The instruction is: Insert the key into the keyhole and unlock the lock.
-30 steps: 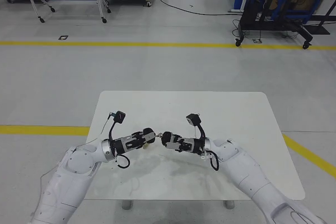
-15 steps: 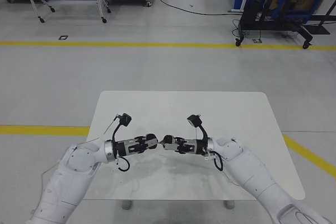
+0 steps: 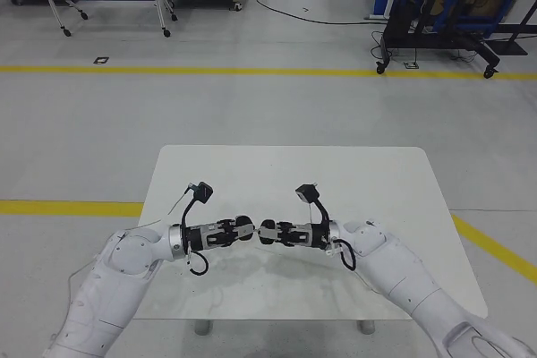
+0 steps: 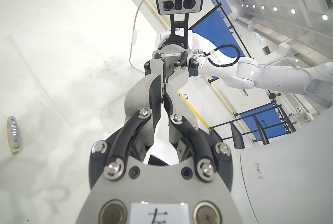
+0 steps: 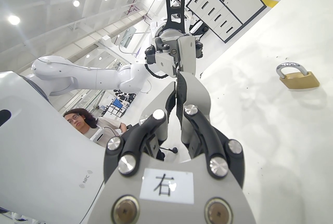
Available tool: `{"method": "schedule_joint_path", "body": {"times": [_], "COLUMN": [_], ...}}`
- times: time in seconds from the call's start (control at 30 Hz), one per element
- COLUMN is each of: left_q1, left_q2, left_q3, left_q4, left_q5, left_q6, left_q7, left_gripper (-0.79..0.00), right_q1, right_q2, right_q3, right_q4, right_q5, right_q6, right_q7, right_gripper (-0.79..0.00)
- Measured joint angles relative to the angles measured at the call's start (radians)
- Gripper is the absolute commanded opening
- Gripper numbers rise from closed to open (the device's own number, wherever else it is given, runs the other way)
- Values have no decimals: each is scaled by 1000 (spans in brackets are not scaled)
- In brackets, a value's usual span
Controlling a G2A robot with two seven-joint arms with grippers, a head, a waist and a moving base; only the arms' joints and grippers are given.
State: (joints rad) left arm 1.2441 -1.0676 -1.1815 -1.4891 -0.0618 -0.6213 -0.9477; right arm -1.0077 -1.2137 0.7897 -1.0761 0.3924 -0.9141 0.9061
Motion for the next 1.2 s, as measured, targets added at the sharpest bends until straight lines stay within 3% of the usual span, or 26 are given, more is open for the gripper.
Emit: {"method": "schedule_joint_path", "body": {"times": [0.3,0.5,0.6,0.7,0.93,1.07,1.13,1.2], "left_q1": [-11,50,90,113,89,78,74,72], "left_q2": [10,19,20,15,5,2,0,-1], "left_q3": [-38,-69,-55,-9,72,78,79,81], "left_q4": [-1,-99,-149,-142,-91,-69,-63,-59], "left_q5": [69,548,886,1114,1342,1363,1359,1357], "left_q6": [10,9,73,122,149,171,174,172], "left_q7": [63,290,459,589,653,668,669,661], "left_gripper": [0,0,0,0,0,-188,-243,-357], "right_q1": [-11,-109,-197,-266,-356,-375,-377,-377], "right_q2": [40,105,138,158,182,186,186,186], "right_q3": [37,196,300,373,472,491,495,496], "right_q4": [36,-12,-79,-134,-219,-242,-248,-249], "right_q5": [-29,-67,-76,-80,-83,-87,-90,-90], "right_q6": [-74,-99,-98,-98,-98,-98,-98,-98], "right_q7": [-73,-99,-99,-98,-99,-98,-98,-98], "right_gripper": [-785,-785,-785,-785,-785,-785,-785,-785]}}
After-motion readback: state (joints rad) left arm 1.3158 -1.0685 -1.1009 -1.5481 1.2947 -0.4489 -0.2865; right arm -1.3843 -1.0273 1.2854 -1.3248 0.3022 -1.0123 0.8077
